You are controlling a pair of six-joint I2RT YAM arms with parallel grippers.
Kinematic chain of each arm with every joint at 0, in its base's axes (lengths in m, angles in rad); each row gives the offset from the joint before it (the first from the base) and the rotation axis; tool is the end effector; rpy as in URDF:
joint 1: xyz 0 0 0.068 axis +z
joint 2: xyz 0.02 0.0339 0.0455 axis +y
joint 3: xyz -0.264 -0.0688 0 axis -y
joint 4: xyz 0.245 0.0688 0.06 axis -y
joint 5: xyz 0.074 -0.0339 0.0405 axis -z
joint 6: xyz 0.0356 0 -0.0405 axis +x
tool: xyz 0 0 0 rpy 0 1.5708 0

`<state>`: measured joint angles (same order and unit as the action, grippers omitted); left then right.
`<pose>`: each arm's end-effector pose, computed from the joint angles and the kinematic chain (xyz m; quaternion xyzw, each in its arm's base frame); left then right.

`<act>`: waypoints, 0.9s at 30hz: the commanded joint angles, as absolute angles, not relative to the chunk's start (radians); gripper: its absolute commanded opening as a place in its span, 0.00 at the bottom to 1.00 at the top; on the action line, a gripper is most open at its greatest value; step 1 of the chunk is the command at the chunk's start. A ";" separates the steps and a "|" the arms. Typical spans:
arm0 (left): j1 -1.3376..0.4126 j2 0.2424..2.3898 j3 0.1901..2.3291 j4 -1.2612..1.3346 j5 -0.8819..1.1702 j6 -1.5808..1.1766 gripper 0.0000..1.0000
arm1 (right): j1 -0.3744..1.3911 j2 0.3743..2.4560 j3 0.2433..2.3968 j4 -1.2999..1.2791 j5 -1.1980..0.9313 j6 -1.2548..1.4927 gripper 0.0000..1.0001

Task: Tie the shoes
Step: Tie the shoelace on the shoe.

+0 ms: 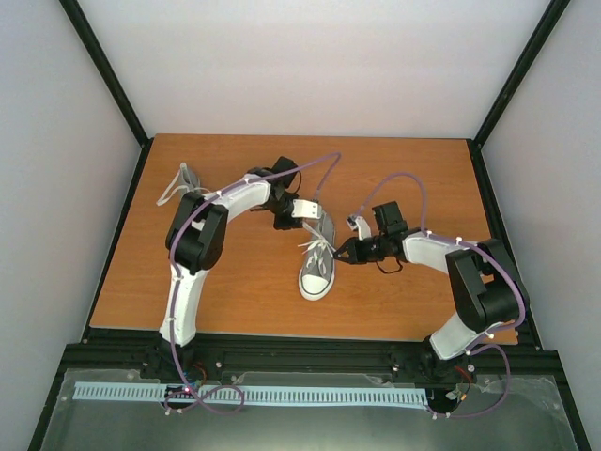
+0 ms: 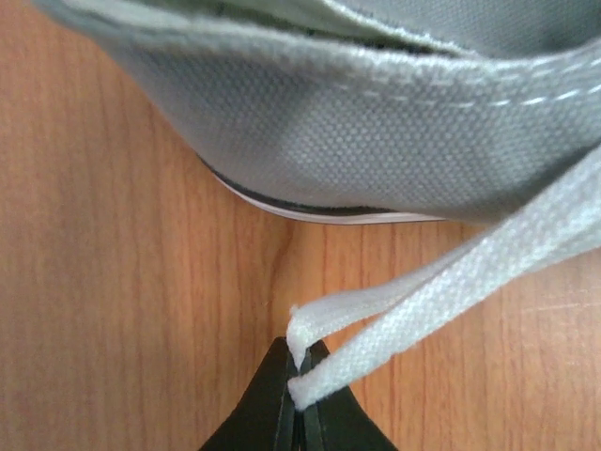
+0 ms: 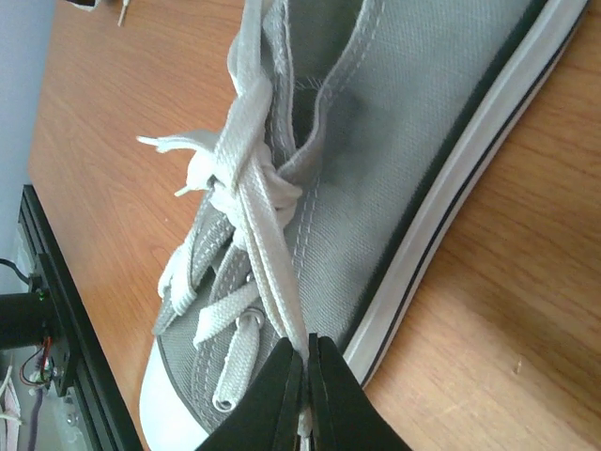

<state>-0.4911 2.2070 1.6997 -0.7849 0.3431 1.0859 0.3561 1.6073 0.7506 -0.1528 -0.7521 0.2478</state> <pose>0.3909 -0.2226 0.1559 0.7088 0.6710 -0.1215 0.1803 0.2621 0.1234 0.1468 -0.1499 0.8869 0.4135 0.1410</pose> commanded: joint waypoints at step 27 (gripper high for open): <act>-0.621 2.076 1.897 -1.128 0.674 0.946 0.47 | 0.367 1.622 0.826 -0.200 -0.708 0.210 0.03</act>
<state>-0.5503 2.0842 1.9213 -1.0756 0.5316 1.0359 0.3561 1.6073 0.7971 -0.1963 -0.7143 0.2218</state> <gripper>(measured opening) 0.472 0.029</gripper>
